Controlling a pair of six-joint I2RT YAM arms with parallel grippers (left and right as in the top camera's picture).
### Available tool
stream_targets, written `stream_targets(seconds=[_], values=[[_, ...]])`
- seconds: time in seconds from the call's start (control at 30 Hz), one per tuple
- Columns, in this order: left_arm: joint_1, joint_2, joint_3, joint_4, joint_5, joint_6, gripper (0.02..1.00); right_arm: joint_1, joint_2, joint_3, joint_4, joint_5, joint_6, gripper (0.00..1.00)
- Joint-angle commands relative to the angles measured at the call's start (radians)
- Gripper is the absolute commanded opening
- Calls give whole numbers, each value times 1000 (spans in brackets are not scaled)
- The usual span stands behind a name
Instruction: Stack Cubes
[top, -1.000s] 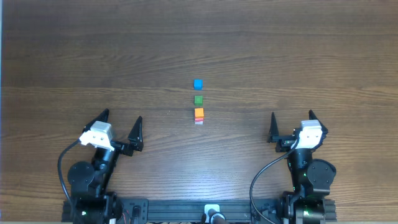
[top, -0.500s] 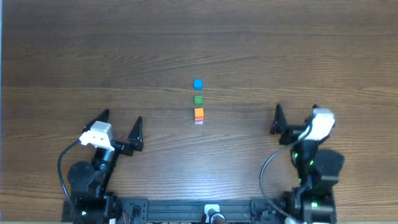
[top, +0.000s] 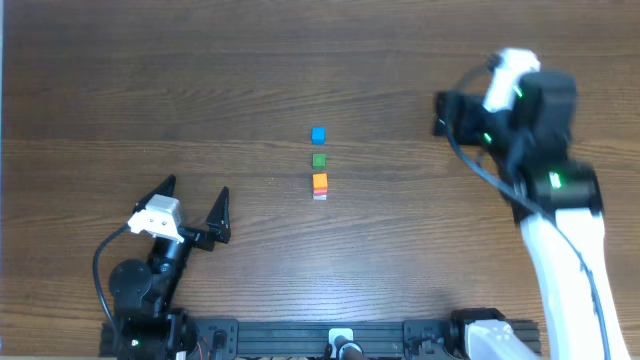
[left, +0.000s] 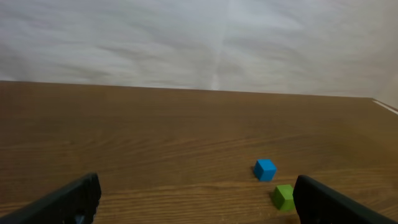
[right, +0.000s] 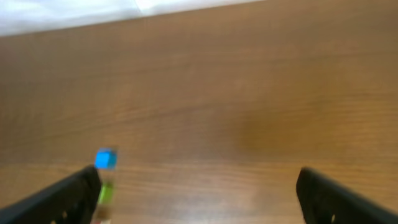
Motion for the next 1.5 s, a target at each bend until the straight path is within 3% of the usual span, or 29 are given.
stream_targets(seconds=[0.03, 0.33, 0.53, 0.97, 1.5], values=[[-5, -6, -5, -2, 6, 11, 998, 143, 220, 227, -162, 93, 96, 993], [-5, -6, -5, -2, 6, 11, 998, 378, 618, 472, -400, 106, 274, 991], [-5, -6, -5, -2, 6, 11, 998, 478, 774, 505, -420, 45, 329, 993], [-5, -6, -5, -2, 6, 11, 998, 532, 941, 505, -338, 22, 341, 991], [-5, -6, -5, -2, 6, 11, 998, 551, 1009, 505, -288, 31, 465, 814]])
